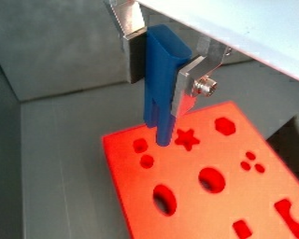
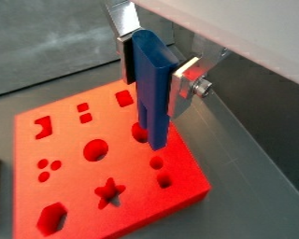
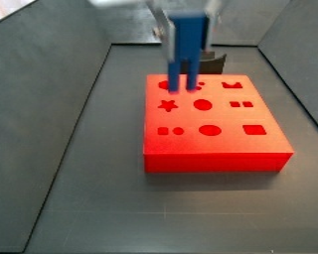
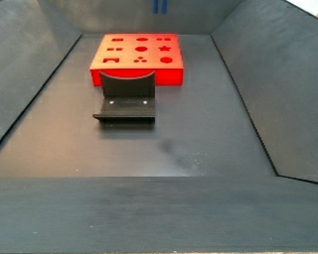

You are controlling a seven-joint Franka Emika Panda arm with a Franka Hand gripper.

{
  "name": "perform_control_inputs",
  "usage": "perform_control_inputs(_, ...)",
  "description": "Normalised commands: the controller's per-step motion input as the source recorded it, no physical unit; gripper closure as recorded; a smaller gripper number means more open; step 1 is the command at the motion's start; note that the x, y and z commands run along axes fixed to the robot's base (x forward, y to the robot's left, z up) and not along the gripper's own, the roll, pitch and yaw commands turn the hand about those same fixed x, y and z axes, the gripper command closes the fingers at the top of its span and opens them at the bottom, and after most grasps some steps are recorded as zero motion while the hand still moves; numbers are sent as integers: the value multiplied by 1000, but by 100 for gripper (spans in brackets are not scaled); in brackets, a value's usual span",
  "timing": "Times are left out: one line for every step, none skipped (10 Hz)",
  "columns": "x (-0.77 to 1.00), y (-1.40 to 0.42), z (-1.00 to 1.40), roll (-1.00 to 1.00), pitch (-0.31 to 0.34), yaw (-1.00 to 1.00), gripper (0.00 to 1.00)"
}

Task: Pick up the square-circle object. Move up. Rotate the square-circle object. Move to above the board. Insert the square-circle object.
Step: Insert the square-circle object.

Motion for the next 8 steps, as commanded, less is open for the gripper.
perform_control_inputs(0, 0, -360, 16, 0, -51, 100)
perform_control_inputs(-160, 0, -343, 137, -24, 246, 100)
perform_control_inputs(-140, -40, -331, 114, -11, 226, 100)
perform_control_inputs(-209, -49, -320, 94, -27, 177, 100)
perform_control_inputs(-191, -74, -369, 0, -124, 43, 100)
perform_control_inputs(0, -83, -423, -36, -190, 0, 100)
perform_control_inputs(0, -29, -400, -104, -204, -223, 100)
perform_control_inputs(0, 0, -331, -86, -174, -146, 100)
